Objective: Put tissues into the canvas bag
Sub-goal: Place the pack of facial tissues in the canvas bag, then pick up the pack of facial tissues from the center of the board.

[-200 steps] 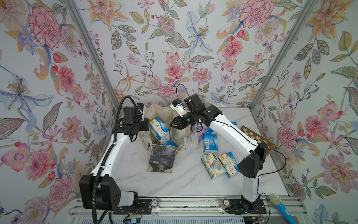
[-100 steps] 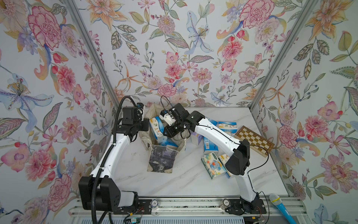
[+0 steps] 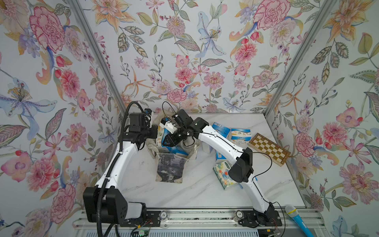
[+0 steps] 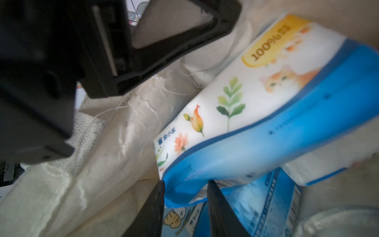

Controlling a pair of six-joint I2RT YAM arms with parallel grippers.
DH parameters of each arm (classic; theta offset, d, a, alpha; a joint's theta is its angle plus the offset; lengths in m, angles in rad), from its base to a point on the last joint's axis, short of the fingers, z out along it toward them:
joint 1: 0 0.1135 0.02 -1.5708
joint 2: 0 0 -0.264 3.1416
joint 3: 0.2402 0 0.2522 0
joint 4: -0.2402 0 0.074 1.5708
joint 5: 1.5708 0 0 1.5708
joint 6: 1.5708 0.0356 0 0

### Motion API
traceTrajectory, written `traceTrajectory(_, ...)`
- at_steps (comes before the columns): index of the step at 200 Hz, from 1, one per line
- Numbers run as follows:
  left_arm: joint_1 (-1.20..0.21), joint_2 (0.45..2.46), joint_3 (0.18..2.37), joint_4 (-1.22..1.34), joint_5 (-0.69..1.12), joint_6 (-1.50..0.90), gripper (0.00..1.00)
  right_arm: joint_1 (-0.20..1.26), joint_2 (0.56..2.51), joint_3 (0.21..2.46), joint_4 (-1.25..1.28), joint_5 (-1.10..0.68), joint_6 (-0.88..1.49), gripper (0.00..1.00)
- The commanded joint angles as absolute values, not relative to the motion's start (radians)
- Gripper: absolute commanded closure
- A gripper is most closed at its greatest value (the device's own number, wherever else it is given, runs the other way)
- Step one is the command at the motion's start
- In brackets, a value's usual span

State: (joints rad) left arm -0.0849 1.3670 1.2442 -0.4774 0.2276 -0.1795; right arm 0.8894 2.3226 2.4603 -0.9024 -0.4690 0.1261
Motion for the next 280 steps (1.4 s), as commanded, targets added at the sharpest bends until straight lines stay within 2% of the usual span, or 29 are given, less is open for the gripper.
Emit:
traceTrajectory(1, -0.079, 1.339, 1.252, -0.452, 0.217, -0.181, 1.0, 0.869, 2.306, 2.477, -0.91, -0.505, 0.138, 0.63)
traceTrajectory(22, -0.08, 1.337, 1.25, -0.457, 0.203, -0.178, 1.0, 0.858, 2.232, 2.439, -0.909, -0.501, 0.095, 0.6)
traceTrajectory(58, -0.078, 1.312, 1.223, -0.425, 0.183, -0.193, 1.0, 0.846, 2.082, 2.367, -0.908, -0.413, 0.02, 0.46)
traceTrajectory(105, -0.078, 1.281, 1.213, -0.418, 0.164, -0.191, 1.0, 0.808, 1.885, 2.197, -0.867, -0.229, 0.004, 0.41)
traceTrajectory(149, -0.079, 1.245, 1.183, -0.407, 0.154, -0.184, 1.0, 0.656, 1.656, 1.873, -0.843, -0.069, 0.125, 0.34)
traceTrajectory(182, -0.078, 1.251, 1.184, -0.411, 0.152, -0.171, 1.0, 0.459, 1.499, 1.589, -0.833, 0.003, 0.237, 0.3)
traceTrajectory(207, -0.078, 1.262, 1.191, -0.419, 0.15, -0.163, 1.0, 0.329, 1.424, 1.423, -0.848, -0.047, 0.289, 0.3)
traceTrajectory(242, -0.078, 1.267, 1.196, -0.419, 0.144, -0.153, 1.0, 0.308, 1.363, 1.306, -0.97, -0.072, 0.288, 0.3)
traceTrajectory(280, -0.079, 1.288, 1.194, -0.41, 0.167, -0.15, 1.0, 0.318, 1.314, 1.236, -1.118, 0.054, 0.329, 0.21)
